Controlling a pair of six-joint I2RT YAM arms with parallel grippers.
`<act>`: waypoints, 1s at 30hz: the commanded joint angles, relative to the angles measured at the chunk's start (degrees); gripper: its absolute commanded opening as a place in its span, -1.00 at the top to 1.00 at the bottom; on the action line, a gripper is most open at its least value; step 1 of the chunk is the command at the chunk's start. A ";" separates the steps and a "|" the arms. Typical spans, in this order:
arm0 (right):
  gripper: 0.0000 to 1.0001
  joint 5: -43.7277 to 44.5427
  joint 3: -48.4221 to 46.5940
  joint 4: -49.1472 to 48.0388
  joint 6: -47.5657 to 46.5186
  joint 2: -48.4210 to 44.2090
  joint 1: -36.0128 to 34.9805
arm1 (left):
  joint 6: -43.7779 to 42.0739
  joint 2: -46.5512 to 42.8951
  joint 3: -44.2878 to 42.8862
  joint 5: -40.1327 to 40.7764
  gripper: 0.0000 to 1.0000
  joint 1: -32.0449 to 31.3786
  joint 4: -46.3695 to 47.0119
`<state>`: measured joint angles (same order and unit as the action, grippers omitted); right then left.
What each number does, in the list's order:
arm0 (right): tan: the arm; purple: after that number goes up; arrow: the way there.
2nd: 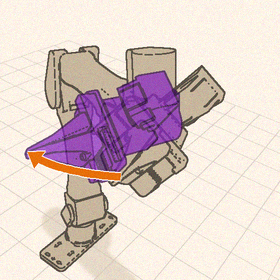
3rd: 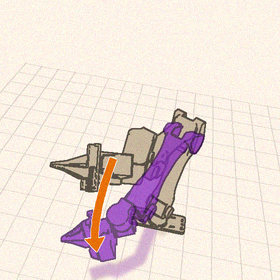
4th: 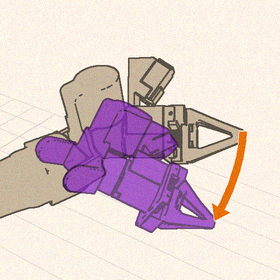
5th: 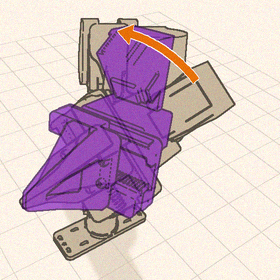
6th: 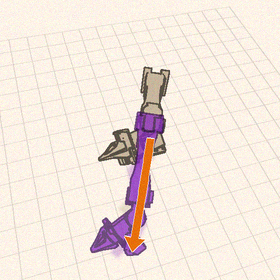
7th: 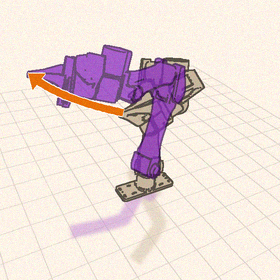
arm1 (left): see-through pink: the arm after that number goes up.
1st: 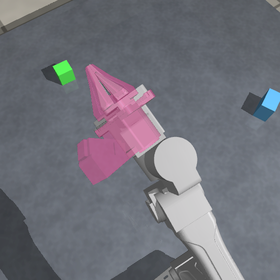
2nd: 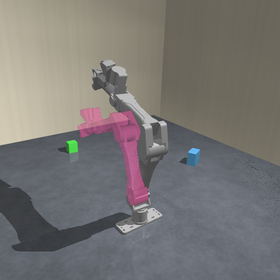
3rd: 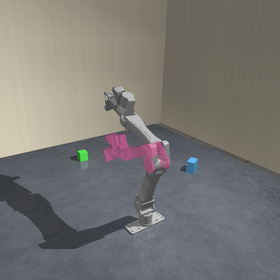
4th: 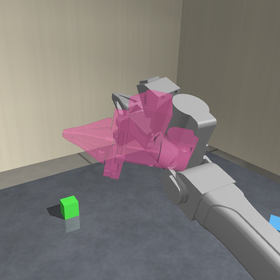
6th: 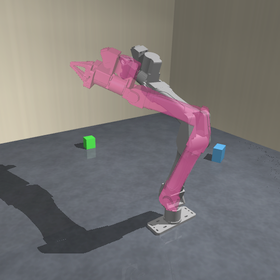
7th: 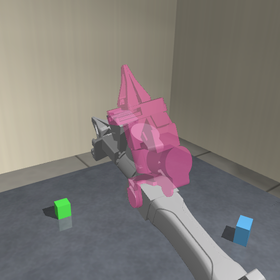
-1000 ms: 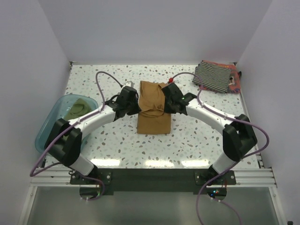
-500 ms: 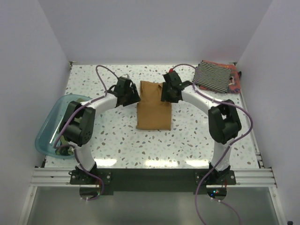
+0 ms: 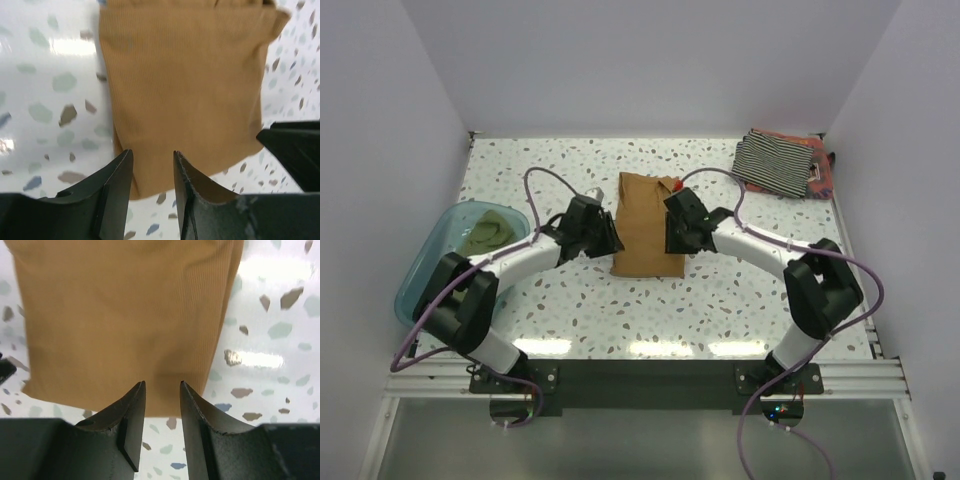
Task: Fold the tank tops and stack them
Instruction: Fold the tank top
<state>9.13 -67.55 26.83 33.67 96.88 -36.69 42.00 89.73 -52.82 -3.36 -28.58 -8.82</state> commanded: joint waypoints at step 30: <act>-0.10 -2.96 16.92 -7.31 11.77 -11.98 -0.59 | 10.29 -11.26 15.64 -1.12 -0.18 -5.26 3.54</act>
<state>7.55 -51.09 22.44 42.94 84.07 -38.85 49.50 78.41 -38.00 -4.27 -34.15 -7.81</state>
